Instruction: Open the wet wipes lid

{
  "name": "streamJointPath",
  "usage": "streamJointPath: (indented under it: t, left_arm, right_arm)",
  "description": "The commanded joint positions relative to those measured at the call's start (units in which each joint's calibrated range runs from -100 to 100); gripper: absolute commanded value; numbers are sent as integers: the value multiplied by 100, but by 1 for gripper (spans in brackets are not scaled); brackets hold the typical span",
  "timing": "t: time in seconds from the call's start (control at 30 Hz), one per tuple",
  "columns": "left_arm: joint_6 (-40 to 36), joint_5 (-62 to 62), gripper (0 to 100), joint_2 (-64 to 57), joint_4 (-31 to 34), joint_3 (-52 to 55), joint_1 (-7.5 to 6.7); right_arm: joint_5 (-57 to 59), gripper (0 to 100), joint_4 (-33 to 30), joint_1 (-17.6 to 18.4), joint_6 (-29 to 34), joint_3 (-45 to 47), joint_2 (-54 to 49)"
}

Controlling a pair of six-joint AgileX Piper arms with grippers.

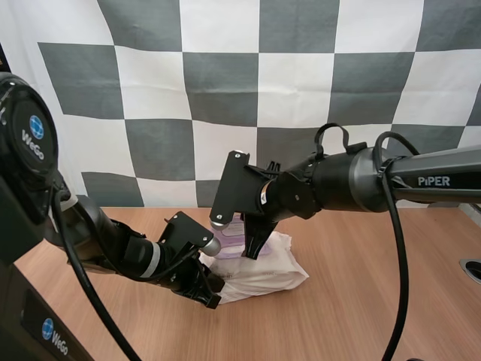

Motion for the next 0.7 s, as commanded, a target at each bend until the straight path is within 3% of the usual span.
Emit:
streamJointPath:
  t: [0.0, 0.33, 0.67]
  left_arm:
    - [73, 38, 0, 7, -4, -6, 0]
    - [73, 38, 0, 7, 8, -6, 0]
    - [73, 95, 0, 7, 22, -6, 0]
  right_arm:
    - [-65, 0, -2, -85, -31, 4, 2]
    - [-426, 0, -2, -81, -13, 4, 175]
    - [-1029, 0, 8, -342, -3, 4, 582]
